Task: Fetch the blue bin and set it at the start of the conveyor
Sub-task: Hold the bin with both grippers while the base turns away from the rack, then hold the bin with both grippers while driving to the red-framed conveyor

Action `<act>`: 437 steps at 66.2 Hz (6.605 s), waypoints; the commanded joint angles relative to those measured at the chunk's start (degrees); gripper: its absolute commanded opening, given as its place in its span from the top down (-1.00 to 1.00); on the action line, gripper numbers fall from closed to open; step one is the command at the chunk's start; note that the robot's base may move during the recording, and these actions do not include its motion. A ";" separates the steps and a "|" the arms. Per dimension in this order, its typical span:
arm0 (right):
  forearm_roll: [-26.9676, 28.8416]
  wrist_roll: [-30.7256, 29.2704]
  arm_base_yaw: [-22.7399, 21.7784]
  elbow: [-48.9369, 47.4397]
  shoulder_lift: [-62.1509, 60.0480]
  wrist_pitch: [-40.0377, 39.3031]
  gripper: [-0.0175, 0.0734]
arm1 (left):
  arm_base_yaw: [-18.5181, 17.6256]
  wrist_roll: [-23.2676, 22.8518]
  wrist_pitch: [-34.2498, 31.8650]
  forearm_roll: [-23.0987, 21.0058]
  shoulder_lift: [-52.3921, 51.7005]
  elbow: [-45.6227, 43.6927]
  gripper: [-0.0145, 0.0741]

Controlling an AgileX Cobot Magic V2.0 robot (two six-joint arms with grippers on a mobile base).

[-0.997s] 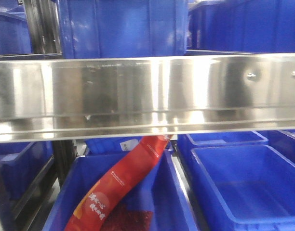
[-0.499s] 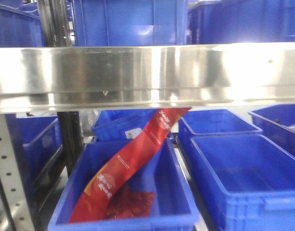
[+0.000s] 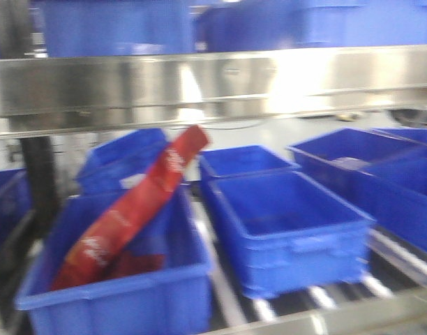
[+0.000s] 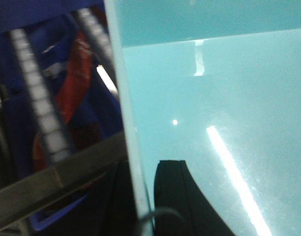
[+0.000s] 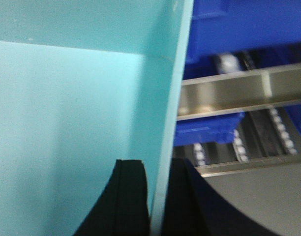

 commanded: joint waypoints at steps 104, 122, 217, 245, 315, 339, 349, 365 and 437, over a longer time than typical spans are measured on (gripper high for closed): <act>-1.50 -0.93 -0.21 -0.24 -0.51 -1.59 0.95 | -0.30 0.78 -2.05 0.22 -1.34 -0.58 0.92; -1.50 -0.93 -0.21 -0.24 -0.51 -1.59 0.95 | -0.30 0.78 -2.05 0.22 -1.34 -0.58 0.92; -1.50 -0.93 -0.21 -0.24 -0.51 -1.59 0.95 | -0.30 0.78 -2.05 0.22 -1.34 -0.58 0.92; -1.50 -0.93 -0.21 -0.24 -0.51 -1.82 0.95 | -0.30 0.78 -2.05 1.73 -1.34 -0.58 0.92; -1.50 -0.93 -0.21 -0.24 -0.51 -1.82 0.95 | -0.30 0.78 -2.05 1.73 -1.34 -0.58 0.92; -1.50 -0.93 -0.21 -0.24 -0.51 -2.03 0.95 | -0.30 0.78 -2.05 1.73 -1.34 -0.58 0.92; -1.50 -0.93 -0.21 -0.24 -0.51 -2.03 0.95 | -0.30 0.78 -2.05 2.66 -1.34 -0.58 0.92; -1.50 -0.93 -0.21 -0.24 -0.51 -2.27 0.95 | -0.30 0.78 -2.05 4.23 -1.34 -0.58 0.92; -1.50 -0.93 -0.21 -0.24 -0.51 -2.38 0.95 | -0.30 0.78 -2.05 5.67 -1.34 -0.58 0.92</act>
